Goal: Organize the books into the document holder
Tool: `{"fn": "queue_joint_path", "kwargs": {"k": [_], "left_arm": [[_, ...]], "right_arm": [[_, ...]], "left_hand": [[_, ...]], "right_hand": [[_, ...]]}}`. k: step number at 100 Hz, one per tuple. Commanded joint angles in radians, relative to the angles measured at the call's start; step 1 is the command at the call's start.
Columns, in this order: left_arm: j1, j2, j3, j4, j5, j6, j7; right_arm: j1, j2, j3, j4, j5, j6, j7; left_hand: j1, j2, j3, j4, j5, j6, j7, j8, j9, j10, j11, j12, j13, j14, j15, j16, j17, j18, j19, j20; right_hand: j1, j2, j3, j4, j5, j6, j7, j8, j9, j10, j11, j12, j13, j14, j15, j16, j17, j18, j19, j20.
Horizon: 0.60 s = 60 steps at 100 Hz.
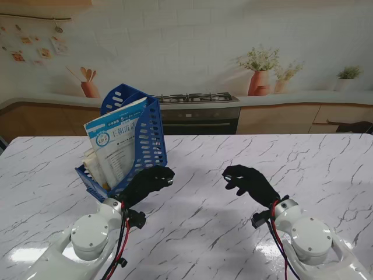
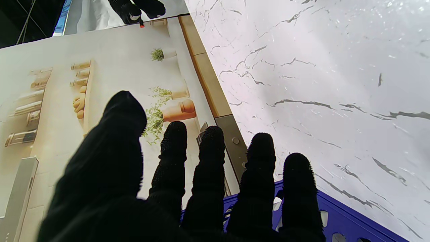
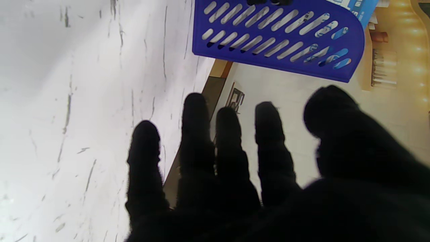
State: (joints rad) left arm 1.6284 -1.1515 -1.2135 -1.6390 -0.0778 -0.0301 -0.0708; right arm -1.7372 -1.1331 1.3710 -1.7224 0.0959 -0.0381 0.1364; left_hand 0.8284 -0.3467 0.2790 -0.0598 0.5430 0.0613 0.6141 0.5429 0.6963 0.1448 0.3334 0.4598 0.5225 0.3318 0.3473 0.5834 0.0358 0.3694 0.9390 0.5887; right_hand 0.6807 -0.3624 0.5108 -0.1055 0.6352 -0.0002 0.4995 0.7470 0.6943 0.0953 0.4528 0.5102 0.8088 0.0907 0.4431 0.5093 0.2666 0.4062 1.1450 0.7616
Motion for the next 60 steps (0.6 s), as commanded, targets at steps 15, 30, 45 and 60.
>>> {"fn": "queue_joint_path", "kwargs": {"k": [15,30,45,60], "left_arm": [[0.002,-0.008,-0.006,0.009,-0.020,-0.004,-0.015],[0.003,-0.007,-0.006,0.008,-0.019,-0.001,-0.020],[0.004,-0.008,-0.005,0.007,-0.018,-0.001,-0.016],[0.003,-0.007,-0.004,0.010,-0.015,-0.006,-0.016]], "right_arm": [[-0.014,-0.004,0.000,-0.018,0.000,0.020,0.012],[-0.017,-0.004,0.000,-0.020,-0.001,0.024,0.012],[-0.021,-0.003,0.004,-0.023,-0.002,0.027,0.015],[-0.022,-0.002,0.006,-0.023,-0.001,0.032,0.023]], "left_hand": [[0.006,0.011,0.028,0.022,-0.001,-0.001,-0.005,-0.015,0.012,-0.001,0.013,0.006,0.011,0.002,0.027,0.008,-0.016,-0.019,-0.003,0.005],[0.005,0.012,0.028,0.022,0.000,-0.001,-0.004,-0.017,0.013,-0.002,0.013,0.006,0.011,0.003,0.027,0.008,-0.016,-0.019,-0.004,0.007],[0.004,0.013,0.027,0.022,0.000,-0.002,-0.003,-0.018,0.013,-0.001,0.012,0.005,0.011,0.002,0.026,0.008,-0.017,-0.020,-0.007,0.008],[0.003,0.014,0.026,0.022,-0.001,-0.001,-0.007,-0.022,0.014,-0.003,0.011,0.004,0.012,0.002,0.026,0.008,-0.018,-0.022,-0.009,0.008]], "right_hand": [[0.021,0.007,-0.020,-0.005,0.001,-0.008,0.008,-0.024,0.012,-0.006,0.001,0.002,0.011,0.002,0.014,-0.008,-0.008,0.065,0.006,-0.013],[0.017,0.007,-0.012,-0.004,0.003,-0.007,0.001,-0.027,0.015,-0.006,-0.005,0.000,0.013,0.006,0.011,-0.010,-0.010,0.071,0.004,-0.014],[0.014,0.007,-0.007,-0.004,0.003,-0.006,-0.004,-0.028,0.016,-0.005,-0.007,0.001,0.013,0.005,0.010,-0.010,-0.010,0.068,0.005,-0.015],[0.013,0.013,-0.010,-0.006,0.002,-0.004,-0.005,-0.028,0.016,-0.007,-0.005,0.004,0.013,0.000,0.012,-0.008,-0.006,0.062,0.008,-0.014]]}}
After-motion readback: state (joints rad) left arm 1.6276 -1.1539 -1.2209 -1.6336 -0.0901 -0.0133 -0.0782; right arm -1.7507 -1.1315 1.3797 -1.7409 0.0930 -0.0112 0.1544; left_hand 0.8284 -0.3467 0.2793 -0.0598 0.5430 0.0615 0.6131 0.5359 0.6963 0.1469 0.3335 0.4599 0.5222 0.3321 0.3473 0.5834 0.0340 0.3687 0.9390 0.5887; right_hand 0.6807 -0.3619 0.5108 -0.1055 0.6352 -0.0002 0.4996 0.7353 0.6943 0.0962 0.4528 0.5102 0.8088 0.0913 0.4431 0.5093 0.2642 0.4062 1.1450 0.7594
